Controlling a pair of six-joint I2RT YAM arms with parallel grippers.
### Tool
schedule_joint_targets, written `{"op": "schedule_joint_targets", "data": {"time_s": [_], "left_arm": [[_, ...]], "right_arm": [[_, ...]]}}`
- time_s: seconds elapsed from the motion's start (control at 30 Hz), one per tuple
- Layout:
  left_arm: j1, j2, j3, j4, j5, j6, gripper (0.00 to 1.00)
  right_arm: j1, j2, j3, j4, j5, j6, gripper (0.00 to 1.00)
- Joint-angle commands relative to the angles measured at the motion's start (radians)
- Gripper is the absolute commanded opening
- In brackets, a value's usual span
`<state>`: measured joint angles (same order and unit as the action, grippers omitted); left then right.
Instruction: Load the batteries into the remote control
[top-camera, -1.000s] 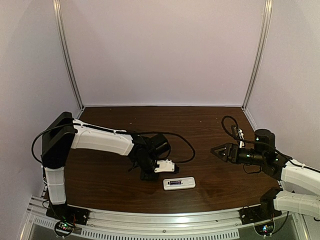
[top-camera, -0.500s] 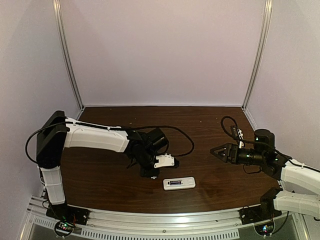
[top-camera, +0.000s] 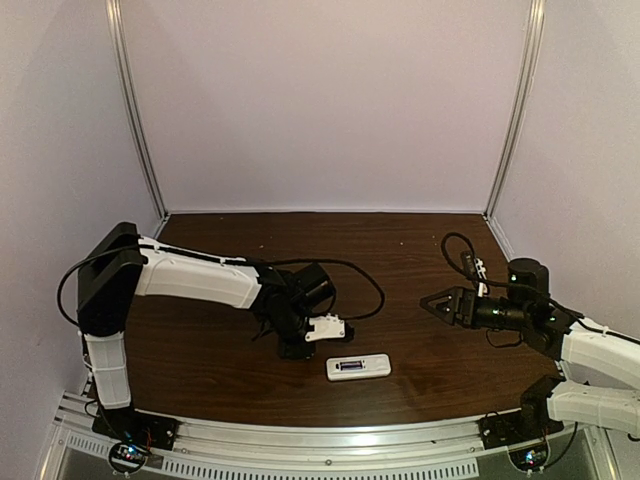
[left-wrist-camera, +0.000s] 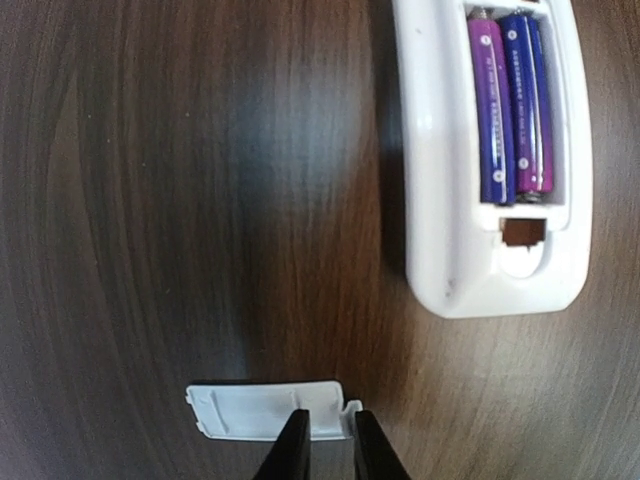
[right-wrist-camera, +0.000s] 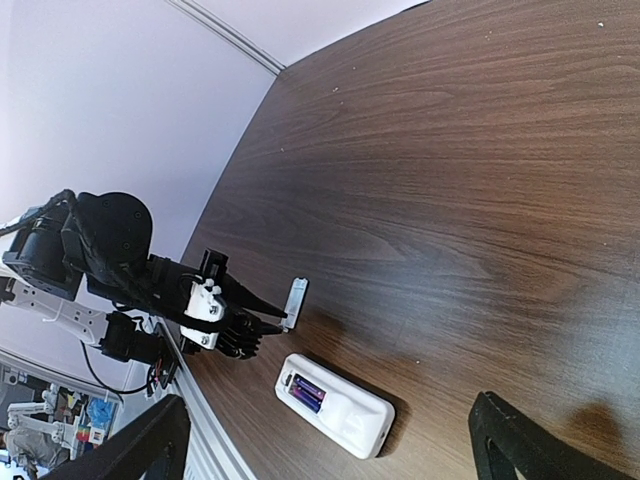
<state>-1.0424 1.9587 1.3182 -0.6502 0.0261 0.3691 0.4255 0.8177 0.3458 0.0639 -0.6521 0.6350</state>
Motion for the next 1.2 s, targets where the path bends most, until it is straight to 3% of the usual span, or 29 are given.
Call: {"op": "schedule_joint_targets", "data": {"time_s": [0.0, 0.33, 0.53, 0.9, 1.17], "left_arm": [[0.005, 0.034, -0.014, 0.018, 0.013, -0.01, 0.16], [0.005, 0.048, -0.003, 0.003, 0.029, -0.017, 0.0], [0.008, -0.066, 0.051, -0.004, 0.108, -0.062, 0.0], [0.011, -0.35, 0.056, 0.035, 0.615, -0.083, 0.0], [0.01, -0.477, 0.053, 0.034, 0.915, -0.093, 0.0]], "right_arm": [[-0.007, 0.007, 0.018, 0.011, -0.007, -0.003, 0.99], [-0.006, 0.018, 0.023, 0.014, -0.02, -0.02, 0.98], [-0.007, -0.007, 0.052, 0.026, -0.038, -0.041, 0.95], [0.015, -0.098, 0.132, 0.072, -0.159, -0.141, 0.84], [0.152, -0.114, 0.217, 0.075, -0.23, -0.253, 0.8]]}}
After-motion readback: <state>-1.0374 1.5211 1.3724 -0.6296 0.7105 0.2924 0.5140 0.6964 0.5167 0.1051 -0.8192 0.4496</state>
